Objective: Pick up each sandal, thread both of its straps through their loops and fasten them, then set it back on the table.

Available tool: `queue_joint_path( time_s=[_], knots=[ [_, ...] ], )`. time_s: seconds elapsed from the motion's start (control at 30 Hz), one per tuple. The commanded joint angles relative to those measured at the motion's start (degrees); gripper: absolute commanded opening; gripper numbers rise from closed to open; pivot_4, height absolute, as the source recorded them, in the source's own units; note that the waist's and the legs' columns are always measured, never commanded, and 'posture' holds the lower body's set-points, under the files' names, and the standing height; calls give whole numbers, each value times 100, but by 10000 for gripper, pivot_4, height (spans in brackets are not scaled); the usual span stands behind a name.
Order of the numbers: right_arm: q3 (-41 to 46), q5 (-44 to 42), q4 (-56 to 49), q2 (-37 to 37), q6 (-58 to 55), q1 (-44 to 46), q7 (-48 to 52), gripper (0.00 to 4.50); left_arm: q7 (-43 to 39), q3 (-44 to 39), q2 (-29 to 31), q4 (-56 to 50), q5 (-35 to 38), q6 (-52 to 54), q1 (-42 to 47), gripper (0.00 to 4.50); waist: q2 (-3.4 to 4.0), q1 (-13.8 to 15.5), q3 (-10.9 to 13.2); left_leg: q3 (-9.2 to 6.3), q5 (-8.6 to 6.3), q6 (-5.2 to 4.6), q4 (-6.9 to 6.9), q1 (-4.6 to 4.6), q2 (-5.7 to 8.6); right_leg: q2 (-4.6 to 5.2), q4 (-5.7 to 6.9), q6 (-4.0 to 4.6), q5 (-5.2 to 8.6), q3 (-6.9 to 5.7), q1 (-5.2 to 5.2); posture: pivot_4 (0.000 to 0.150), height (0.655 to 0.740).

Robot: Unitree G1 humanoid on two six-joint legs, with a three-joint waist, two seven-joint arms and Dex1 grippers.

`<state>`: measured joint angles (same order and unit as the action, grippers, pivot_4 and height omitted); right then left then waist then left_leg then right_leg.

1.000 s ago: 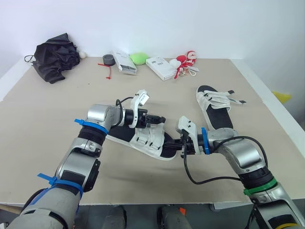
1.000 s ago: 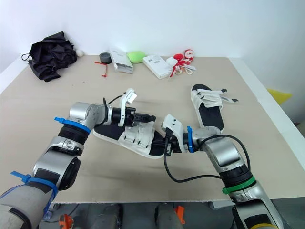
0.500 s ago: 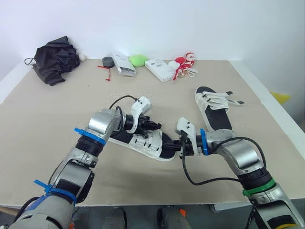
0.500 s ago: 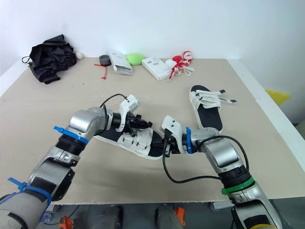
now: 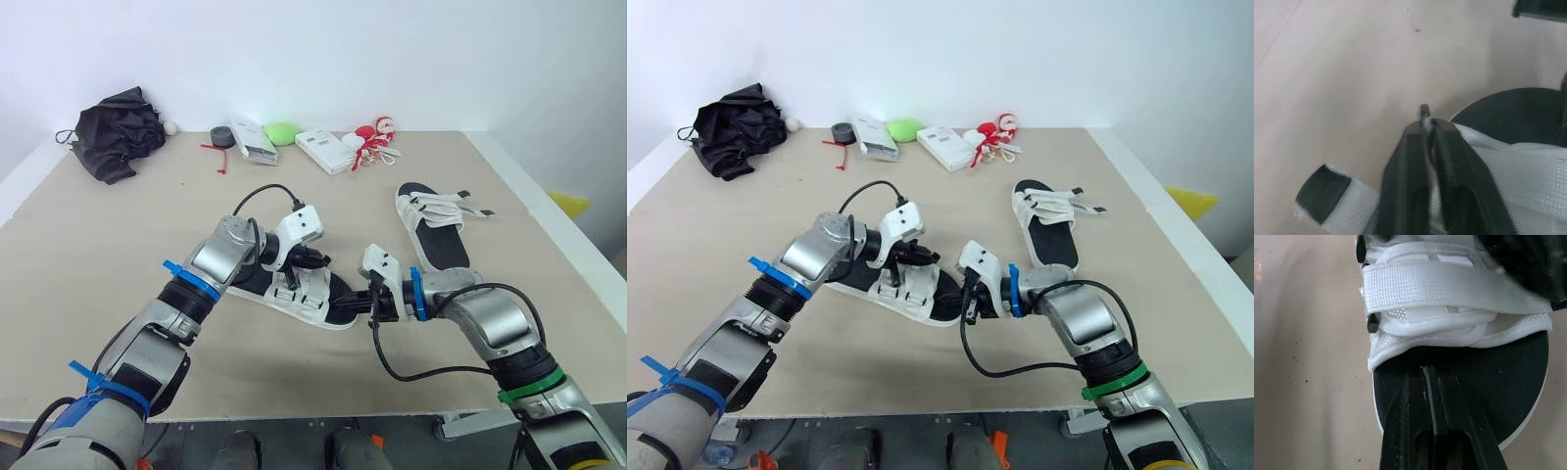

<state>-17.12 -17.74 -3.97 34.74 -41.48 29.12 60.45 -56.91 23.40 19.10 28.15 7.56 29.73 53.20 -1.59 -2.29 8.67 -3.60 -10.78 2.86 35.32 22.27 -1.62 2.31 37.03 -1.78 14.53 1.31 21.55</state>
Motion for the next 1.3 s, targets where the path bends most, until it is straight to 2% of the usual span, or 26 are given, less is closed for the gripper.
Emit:
queue_joint_path(
  time_s=[0.03, 0.07, 0.1, 0.27, 0.4, 0.47, 0.6, 0.67, 0.73, 0.8, 0.87, 0.93, 0.97, 1.03, 1.13, 1.3],
  knots=[
    [-304, 200, 275, 160, -255, -224, 43, 0, -36, -280, -85, 43, 212, 967, -126, 20268, 0, -20, 0, 0, -12, -2, -2, 9, 1, -3, 0, -6, -1, 1, 5, 1500, 7380],
    [-303, 207, 282, 158, -254, -221, 52, 0, 134, -423, -172, 117, 244, 1127, -61, 22150, 0, -22, 0, 0, -13, -2, -2, 9, 1, -3, 0, -6, 0, 1, 5, 1500, 7380],
    [-302, 213, 287, 155, -254, -219, 60, 0, 203, -550, -236, 181, 314, 1310, 0, 28355, -1, -23, 0, -4, -36, -28, -1, 12, 2, -9, 0, -39, 0, 1, 4, 1500, 7380],
    [-307, 243, 301, 149, -245, -202, 106, 0, 500, -1462, -437, 430, 807, 2220, 487, 28355, -3, -25, 12, -14, -51, -49, -1, 16, 1, -18, 0, -39, 11, 1, 6, 1500, 7380],
    [-315, 246, 302, 145, -251, -174, 111, 0, 698, -3158, -572, 410, 2130, 2943, 1174, 28355, -28, -29, 57, -21, -49, -49, 2, 35, 0, -21, 1, -44, 6, -1, 29, 1500, 7380],
    [-308, 244, 299, 148, -251, -171, 121, 0, 603, -3557, -481, 148, 2556, 3163, 1228, 28355, -26, -48, 56, -25, -47, -46, 3, 41, 0, -24, 2, -46, 3, -1, 32, 1500, 7380],
    [-57, 28, 261, 96, -363, -124, 150, 0, 60, -3605, -55, -1117, 3038, 3105, 608, 28355, -10, -56, 54, -20, -52, -35, -5, 35, 0, -25, 4, -41, 9, 9, 30, 1500, 7380],
    [408, -412, 144, 18, -589, -43, 192, 0, -360, -3384, 360, -1814, 2887, 2557, -135, 28355, -9, -46, 57, -22, -48, -28, -4, 37, 0, -26, 8, -40, 8, 9, 31, 1500, 7380],
    [987, -902, -3, -40, -859, 57, 175, 0, -1137, -2990, 947, -2509, 2518, 1683, -1061, 28355, -14, -60, 63, -22, -46, -23, -2, 39, 0, -26, 8, -40, 7, 9, 32, 1500, 7380],
    [1375, -1231, -105, -40, -1057, 112, 149, 0, -1646, -2786, 1318, -2820, 2382, 1179, -1598, 28355, 18, -84, 88, -4, -51, -10, -4, 32, -4, -27, 7, -36, 4, 28, 34, 1500, 7380],
    [2007, -1820, -337, 40, -1322, 102, 209, 0, -1840, -2740, 1635, -2871, 2287, 896, -2034, 28355, 39, -62, 138, 25, -55, -2, -8, 39, -8, -28, 12, -32, 2, 55, 58, 1500, 7380],
    [2541, -2226, -574, 184, -1490, 21, 245, 0, -1961, -2741, 1864, -2822, 2146, 597, -2364, 28355, 18, 30, 162, 24, -50, 3, -3, 74, -6, -30, 25, -32, 2, 56, 98, 1500, 7380],
    [2710, -2325, -710, 275, -1505, -51, 278, 0, -2021, -2760, 1914, -2816, 2098, 467, -2475, 28355, 14, 66, 166, 6, -40, 11, 10, 136, -7, -36, 32, -29, -4, 44, 151, 1500, 7380],
    [2945, -2501, -958, 417, -1553, -155, 292, 0, -2095, -2770, 1964, -2807, 2098, 307, -2594, 28355, 22, 95, 172, 12, -45, 7, 19, 189, 4, -22, 30, -10, -22, 49, 188, 1500, 7380],
    [3595, -3123, -1676, 711, -1764, -403, 206, 0, -2208, -2721, 2082, -2867, 2135, 60, -2801, 28355, 15, 113, 177, 12, -58, -13, 21, 200, 11, -12, 12, -21, -15, 43, 185, 1500, 7380],
    [4594, -4213, -2846, 1028, -2055, -961, -340, 0, -2359, -2356, 2137, -2778, 1734, -752, -3025, 28355, 23, 110, 182, 14, -61, -20, 25, 195, 4, -23, 16, -24, -13, 45, 185, 1500, 7380]
  ],
)
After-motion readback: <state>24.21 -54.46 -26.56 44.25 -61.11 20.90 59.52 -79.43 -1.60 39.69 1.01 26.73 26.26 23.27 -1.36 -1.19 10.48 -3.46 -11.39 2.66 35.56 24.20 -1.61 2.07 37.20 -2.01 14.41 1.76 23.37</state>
